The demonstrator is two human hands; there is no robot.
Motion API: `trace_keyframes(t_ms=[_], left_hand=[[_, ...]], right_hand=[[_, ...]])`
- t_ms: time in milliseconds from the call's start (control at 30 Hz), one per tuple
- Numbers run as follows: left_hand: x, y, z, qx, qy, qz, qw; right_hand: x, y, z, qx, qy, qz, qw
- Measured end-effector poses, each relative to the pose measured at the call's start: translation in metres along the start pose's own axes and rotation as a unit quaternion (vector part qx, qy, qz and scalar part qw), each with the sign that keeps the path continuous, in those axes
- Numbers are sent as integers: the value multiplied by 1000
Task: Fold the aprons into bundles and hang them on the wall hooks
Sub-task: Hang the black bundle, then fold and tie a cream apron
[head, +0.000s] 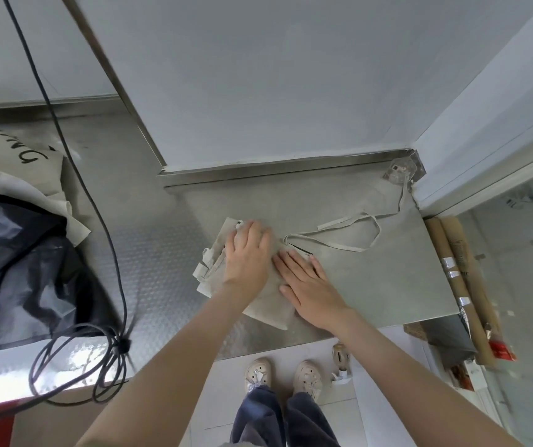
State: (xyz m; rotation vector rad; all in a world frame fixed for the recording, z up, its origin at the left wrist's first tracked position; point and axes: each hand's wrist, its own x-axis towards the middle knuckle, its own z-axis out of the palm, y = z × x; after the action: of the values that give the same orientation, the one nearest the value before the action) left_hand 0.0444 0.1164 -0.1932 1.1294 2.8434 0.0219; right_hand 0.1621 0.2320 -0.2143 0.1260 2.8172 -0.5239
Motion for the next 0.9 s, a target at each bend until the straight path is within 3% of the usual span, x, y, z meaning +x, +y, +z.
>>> trace_keyframes(t_ms=[167, 333, 433, 533, 600, 700, 767, 900], left_hand=[[44, -4, -22, 66, -144, 64, 985], [46, 1, -26, 61, -249, 113, 960], [37, 0, -28, -15, -296, 108, 949], [28, -4, -42, -76, -327, 97, 937], [23, -8, -51, -129, -335, 74, 930], [16, -8, -64, -160, -325, 67, 930], [13, -6, -76, -167, -303, 67, 936], [10, 0, -102, -178, -247, 37, 952]], right_hand=[[9, 3, -29, 113, 44, 24, 992], [31, 0, -49, 148, 20, 97, 984], [39, 2, -52, 53, -15, 92, 994], [38, -4, -56, -1, 85, 40, 996], [33, -5, -62, -25, 166, 3, 986], [23, -11, -81, -56, 198, -37, 978], [14, -18, -103, -67, 197, -56, 977], [1, -32, -141, 2, 90, -12, 996]])
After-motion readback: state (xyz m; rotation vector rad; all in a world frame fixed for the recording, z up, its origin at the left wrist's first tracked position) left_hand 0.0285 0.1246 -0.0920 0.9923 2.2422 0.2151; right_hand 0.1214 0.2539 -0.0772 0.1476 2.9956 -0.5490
